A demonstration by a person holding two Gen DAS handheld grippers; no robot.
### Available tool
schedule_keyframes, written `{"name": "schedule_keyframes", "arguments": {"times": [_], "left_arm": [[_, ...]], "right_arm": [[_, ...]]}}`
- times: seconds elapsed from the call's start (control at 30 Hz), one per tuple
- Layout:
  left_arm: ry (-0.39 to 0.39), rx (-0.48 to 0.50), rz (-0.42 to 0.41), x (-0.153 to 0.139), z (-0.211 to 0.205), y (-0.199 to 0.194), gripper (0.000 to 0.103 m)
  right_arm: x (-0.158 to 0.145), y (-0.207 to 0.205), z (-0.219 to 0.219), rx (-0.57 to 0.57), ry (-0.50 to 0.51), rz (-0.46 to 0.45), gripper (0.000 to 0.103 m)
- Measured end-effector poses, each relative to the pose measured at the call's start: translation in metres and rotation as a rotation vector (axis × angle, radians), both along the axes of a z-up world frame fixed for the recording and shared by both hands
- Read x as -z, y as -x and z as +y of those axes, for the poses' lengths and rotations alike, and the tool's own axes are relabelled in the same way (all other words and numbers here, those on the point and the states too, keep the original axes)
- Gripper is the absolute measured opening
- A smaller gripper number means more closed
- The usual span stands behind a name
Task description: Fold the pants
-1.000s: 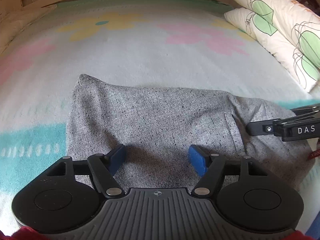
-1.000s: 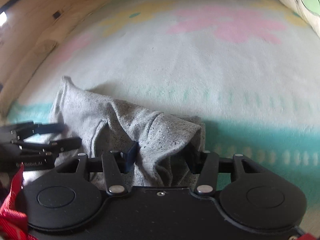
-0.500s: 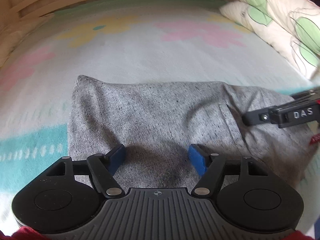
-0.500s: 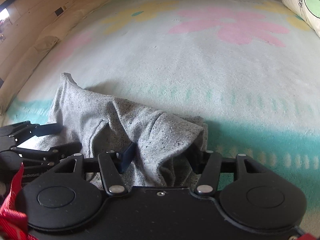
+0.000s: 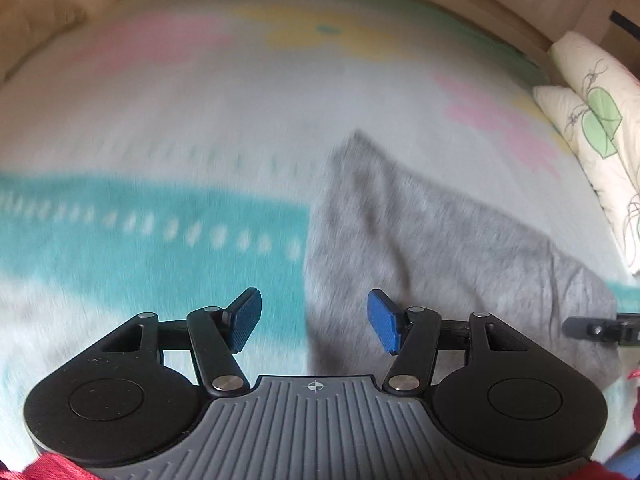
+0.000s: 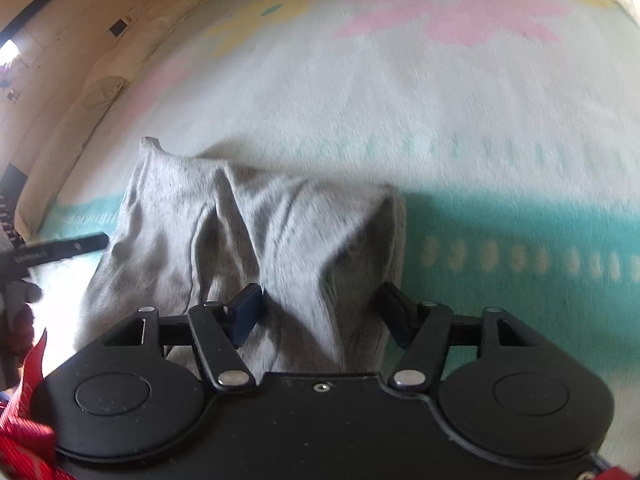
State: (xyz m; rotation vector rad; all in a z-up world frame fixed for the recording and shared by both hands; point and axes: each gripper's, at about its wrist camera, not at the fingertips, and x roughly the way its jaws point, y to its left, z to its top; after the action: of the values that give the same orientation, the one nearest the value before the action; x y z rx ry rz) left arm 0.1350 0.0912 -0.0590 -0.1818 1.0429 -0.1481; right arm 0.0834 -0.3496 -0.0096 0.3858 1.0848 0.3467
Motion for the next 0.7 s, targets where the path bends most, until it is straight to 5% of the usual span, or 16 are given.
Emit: {"name": "schedule_keyframes", "arguments": {"times": [0.2, 0.4, 0.7], "left_arm": [[0.02, 0.013, 0.04, 0.016, 0.0, 0.007, 0.057], [0.102, -0.01, 0.047, 0.025, 0.007, 0.005, 0.059], [0.127, 0.028, -0.006, 0.033, -0.006, -0.011, 0.077]], "right_arm": [[0.012, 0.006, -0.018, 0.056, -0.128, 0.107, 0.074], [0.017, 0.003, -0.018, 0.059, -0.159, 0.117, 0.076], [0.017, -0.001, -0.004, 0.025, -0.149, 0.077, 0.087]]}}
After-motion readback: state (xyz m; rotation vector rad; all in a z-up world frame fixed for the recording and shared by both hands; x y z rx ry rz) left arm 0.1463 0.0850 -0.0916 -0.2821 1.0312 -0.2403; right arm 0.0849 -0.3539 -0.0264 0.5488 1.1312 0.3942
